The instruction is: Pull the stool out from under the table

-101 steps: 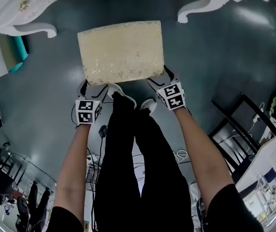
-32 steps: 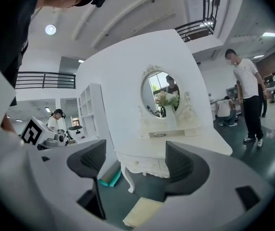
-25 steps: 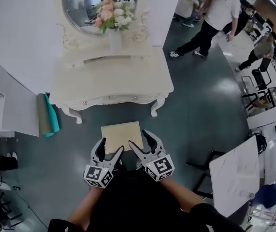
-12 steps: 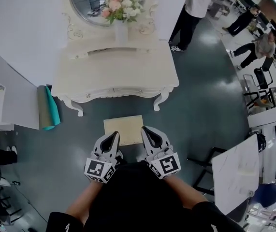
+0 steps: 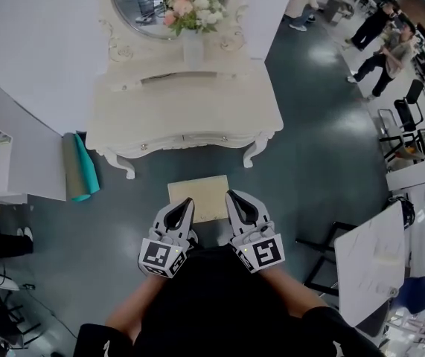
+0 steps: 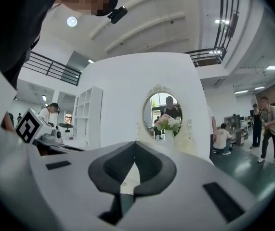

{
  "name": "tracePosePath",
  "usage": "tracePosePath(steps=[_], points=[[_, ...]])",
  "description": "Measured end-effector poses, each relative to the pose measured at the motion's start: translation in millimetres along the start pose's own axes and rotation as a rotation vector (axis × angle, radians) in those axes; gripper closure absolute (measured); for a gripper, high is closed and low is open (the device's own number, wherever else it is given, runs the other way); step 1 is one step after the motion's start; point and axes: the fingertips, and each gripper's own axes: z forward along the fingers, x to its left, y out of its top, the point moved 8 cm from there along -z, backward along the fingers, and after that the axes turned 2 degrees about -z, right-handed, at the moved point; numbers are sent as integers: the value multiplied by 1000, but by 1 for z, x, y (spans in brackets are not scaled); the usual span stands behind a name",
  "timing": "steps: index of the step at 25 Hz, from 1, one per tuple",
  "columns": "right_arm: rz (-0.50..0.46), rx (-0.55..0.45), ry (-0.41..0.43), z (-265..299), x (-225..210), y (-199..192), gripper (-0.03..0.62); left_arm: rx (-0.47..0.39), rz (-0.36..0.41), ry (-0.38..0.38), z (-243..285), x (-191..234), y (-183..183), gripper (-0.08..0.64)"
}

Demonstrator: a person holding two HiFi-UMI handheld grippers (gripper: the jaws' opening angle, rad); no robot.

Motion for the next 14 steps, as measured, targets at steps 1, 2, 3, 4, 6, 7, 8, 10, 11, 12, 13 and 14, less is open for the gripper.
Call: tracePosePath(steps=[1, 2, 3, 4, 6, 7, 8, 10, 11, 12, 13, 14], points=[[13, 4, -2, 3, 1, -1, 575, -3, 11, 16, -1, 2, 2, 548], [19, 8, -3, 5, 1, -2, 575, -7, 23, 36, -1, 4, 4, 548], [18, 10, -4, 7, 2, -2, 575, -11, 35, 55, -2, 6, 7, 548], [13, 12, -4, 9, 3, -1, 575, -18, 46, 72, -2, 8, 9, 548], [2, 15, 0, 14, 5, 0, 575, -32, 70, 104, -2, 12, 14, 548], [0, 17, 4, 17, 6, 0, 575, -37, 90, 120, -2, 14, 16, 548], [-1, 19, 7, 19, 7, 0, 575, -42, 117, 133, -2, 14, 19, 548], [0, 20, 10, 22, 7, 0, 575, -54, 165, 141, -2, 13, 23, 548], [1, 18, 9, 24, 7, 0, 575, -61, 173, 139, -1, 13, 24, 548], [1, 16, 6, 25, 7, 0, 575, -67, 173, 138, 0, 14, 25, 548], [2, 14, 2, 27, 6, 0, 575, -74, 169, 139, 1, 15, 26, 548], [2, 11, -2, 29, 6, 0, 575, -80, 163, 140, 2, 16, 27, 548]])
